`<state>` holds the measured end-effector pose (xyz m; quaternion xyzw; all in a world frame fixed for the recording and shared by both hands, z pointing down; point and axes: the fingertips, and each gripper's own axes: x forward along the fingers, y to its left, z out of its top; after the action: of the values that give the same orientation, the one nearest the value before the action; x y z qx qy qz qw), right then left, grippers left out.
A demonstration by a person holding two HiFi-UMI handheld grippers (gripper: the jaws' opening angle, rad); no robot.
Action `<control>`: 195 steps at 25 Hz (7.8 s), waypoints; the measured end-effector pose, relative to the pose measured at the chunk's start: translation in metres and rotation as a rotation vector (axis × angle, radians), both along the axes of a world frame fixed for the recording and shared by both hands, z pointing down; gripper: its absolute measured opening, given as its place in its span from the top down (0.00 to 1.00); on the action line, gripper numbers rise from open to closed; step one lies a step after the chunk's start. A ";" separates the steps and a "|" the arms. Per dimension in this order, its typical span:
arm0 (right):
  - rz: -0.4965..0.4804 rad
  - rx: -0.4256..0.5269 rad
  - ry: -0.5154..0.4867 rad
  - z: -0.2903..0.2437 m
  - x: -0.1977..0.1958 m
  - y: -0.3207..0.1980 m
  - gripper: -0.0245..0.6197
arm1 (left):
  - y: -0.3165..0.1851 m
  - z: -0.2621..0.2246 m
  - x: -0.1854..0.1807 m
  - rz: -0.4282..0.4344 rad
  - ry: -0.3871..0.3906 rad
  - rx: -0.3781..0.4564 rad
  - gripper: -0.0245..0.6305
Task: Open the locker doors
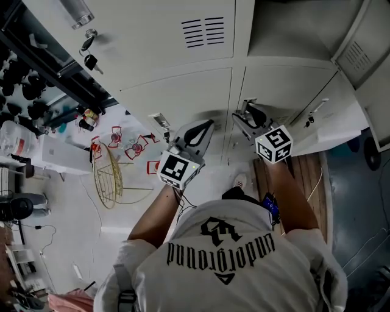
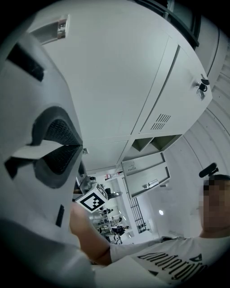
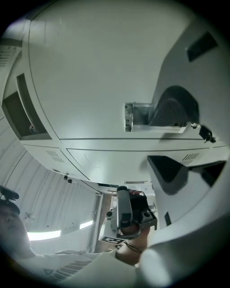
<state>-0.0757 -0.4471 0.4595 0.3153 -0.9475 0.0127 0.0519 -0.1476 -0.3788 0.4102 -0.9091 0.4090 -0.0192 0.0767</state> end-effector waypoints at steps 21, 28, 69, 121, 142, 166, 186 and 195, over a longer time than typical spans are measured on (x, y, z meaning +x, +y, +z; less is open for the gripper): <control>0.089 0.069 -0.025 0.002 0.006 0.017 0.65 | 0.003 0.000 0.005 -0.004 0.006 -0.004 0.95; 0.174 0.083 -0.005 0.000 0.030 0.051 0.73 | 0.029 -0.002 0.014 0.042 0.010 0.003 0.95; 0.120 0.089 0.056 0.008 0.317 0.175 0.86 | 0.080 0.012 0.269 0.068 0.036 -0.045 0.95; -0.129 0.161 -0.021 -0.012 0.216 0.237 0.62 | 0.163 0.013 0.166 -0.234 0.057 -0.010 0.95; -0.170 0.180 -0.025 -0.034 -0.088 0.242 0.62 | 0.172 -0.008 -0.117 -0.237 0.033 0.022 0.95; -0.180 0.134 -0.049 -0.024 -0.230 0.170 0.62 | 0.147 0.016 -0.234 -0.253 0.014 0.010 0.95; -0.124 0.015 -0.006 0.002 -0.279 0.078 0.63 | 0.060 0.031 -0.264 -0.284 0.047 -0.039 0.95; -0.066 0.041 -0.005 0.002 -0.284 0.073 0.64 | 0.052 0.040 -0.275 -0.298 0.062 -0.050 0.95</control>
<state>-0.3601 -0.3741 0.4615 0.2847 -0.9576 -0.0077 0.0437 -0.4229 -0.3266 0.4499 -0.8401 0.5410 -0.0123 0.0379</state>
